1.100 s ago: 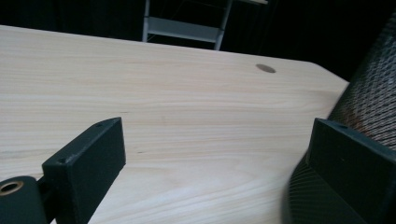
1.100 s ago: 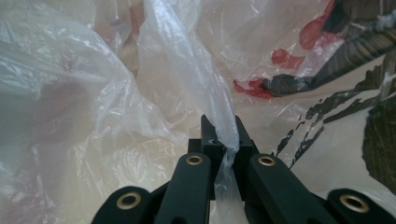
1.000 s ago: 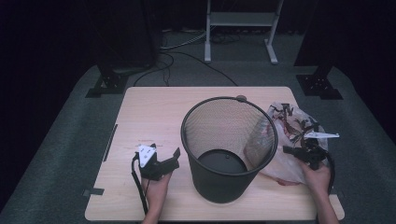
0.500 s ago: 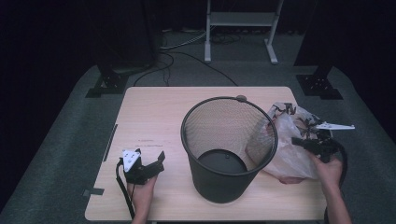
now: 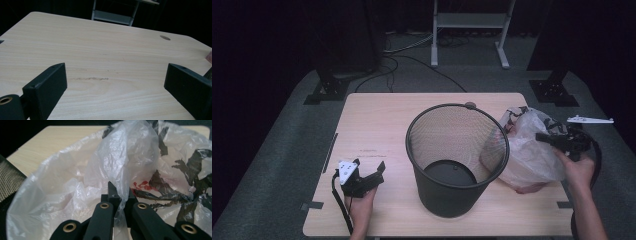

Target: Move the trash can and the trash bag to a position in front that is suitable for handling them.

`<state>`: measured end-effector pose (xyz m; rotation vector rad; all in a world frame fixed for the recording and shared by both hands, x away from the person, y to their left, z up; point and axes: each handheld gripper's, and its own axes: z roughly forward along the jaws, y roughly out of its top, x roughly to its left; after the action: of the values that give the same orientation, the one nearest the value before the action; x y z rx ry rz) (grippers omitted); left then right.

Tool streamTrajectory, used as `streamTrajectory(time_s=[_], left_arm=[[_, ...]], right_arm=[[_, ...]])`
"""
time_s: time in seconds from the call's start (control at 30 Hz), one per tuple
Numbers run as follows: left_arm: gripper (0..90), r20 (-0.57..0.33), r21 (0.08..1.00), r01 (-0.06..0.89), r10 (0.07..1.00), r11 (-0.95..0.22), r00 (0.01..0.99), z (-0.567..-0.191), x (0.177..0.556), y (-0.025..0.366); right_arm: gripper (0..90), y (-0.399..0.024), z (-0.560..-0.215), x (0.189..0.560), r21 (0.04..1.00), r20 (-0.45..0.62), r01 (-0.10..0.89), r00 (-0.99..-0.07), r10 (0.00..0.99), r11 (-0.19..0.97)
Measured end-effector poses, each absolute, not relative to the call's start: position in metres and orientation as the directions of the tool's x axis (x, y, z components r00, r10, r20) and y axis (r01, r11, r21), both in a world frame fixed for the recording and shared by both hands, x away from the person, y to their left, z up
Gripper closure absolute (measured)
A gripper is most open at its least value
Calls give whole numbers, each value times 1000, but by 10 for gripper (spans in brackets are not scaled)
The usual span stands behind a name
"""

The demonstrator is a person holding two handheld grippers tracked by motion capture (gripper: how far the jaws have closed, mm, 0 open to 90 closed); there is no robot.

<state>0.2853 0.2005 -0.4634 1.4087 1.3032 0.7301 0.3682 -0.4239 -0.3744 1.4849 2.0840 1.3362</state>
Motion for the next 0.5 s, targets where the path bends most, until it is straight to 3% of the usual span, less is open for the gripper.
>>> streamTrajectory(time_s=[0.5], left_arm=[[34,-208,936,328,954,129,217,-466,287,203]], right_arm=[[900,-431,-331,371,823,296,566,-487,822,38]])
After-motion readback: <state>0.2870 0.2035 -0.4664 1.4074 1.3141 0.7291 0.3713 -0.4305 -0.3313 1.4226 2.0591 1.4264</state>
